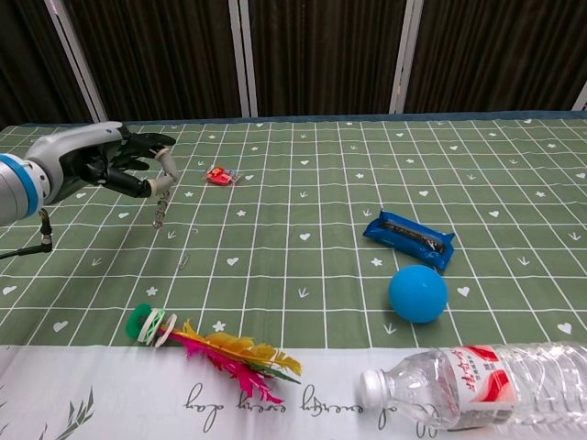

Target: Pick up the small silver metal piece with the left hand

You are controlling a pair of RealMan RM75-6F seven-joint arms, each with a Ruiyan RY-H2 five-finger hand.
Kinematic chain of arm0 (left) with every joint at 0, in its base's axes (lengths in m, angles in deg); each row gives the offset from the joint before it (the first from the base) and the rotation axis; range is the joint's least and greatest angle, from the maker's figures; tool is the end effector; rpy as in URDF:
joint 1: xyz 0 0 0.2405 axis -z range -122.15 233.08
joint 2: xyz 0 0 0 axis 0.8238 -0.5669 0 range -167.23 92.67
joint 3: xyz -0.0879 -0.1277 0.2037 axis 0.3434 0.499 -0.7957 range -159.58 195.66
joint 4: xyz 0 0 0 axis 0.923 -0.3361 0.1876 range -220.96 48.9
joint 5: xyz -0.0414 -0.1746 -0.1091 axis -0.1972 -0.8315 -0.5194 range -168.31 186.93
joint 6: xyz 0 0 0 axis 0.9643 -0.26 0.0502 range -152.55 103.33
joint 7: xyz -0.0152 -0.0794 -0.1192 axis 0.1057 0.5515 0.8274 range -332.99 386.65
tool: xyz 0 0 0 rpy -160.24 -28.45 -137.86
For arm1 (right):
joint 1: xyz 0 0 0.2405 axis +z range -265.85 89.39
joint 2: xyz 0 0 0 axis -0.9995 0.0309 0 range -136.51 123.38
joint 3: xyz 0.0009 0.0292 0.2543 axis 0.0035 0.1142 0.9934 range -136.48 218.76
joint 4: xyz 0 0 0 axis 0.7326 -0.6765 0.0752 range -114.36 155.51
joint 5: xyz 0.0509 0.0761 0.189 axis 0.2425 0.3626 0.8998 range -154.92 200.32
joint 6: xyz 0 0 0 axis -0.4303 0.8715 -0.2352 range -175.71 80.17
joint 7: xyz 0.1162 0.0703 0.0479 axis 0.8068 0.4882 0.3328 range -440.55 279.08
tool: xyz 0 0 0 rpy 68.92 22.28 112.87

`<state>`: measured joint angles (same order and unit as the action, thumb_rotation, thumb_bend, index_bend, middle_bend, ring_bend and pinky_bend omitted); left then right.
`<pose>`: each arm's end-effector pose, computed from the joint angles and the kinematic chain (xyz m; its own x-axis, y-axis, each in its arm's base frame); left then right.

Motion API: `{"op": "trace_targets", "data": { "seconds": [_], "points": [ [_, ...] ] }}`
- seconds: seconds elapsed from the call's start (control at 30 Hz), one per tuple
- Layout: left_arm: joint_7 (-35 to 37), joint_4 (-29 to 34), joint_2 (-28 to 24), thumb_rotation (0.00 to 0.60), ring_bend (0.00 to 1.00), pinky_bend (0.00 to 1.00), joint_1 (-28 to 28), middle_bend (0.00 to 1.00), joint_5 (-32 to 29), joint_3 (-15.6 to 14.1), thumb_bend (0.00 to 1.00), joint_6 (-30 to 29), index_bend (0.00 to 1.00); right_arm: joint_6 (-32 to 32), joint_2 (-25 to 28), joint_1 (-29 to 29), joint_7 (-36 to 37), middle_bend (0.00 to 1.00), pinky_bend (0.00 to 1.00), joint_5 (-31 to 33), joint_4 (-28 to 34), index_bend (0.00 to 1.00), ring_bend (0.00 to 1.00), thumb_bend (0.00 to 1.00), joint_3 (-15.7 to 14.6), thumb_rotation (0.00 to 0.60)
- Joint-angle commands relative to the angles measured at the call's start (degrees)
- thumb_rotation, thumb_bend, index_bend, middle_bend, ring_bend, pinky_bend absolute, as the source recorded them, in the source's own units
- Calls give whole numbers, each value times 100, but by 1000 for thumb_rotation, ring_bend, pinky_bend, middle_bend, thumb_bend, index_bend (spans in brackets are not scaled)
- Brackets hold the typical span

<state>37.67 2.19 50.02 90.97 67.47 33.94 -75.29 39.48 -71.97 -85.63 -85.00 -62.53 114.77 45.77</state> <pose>-0.1731 0.3360 -0.0059 -0.2277 0.4092 0.8836 0.9684 0.0001 0.2495 -0.3068 -0.1745 0.1590 0.4116 0.0458 0.9102 -0.9112 0.0380 0.4102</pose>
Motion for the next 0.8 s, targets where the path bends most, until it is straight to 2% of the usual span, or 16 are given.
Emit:
{"op": "trace_targets", "data": {
  "seconds": [0.03,0.8],
  "points": [
    [27,-39,13,600,0,0,-15,0,11,-40,413,18,573,-4,-4,2,-5,0,57,-3,2,107,0,48,-3,600],
    [-91,-643,566,600,0,0,223,0,-167,-74,413,211,577,-10,23,-2,13,0,57,-6,-5,107,0,48,-10,600]
  ]
}}
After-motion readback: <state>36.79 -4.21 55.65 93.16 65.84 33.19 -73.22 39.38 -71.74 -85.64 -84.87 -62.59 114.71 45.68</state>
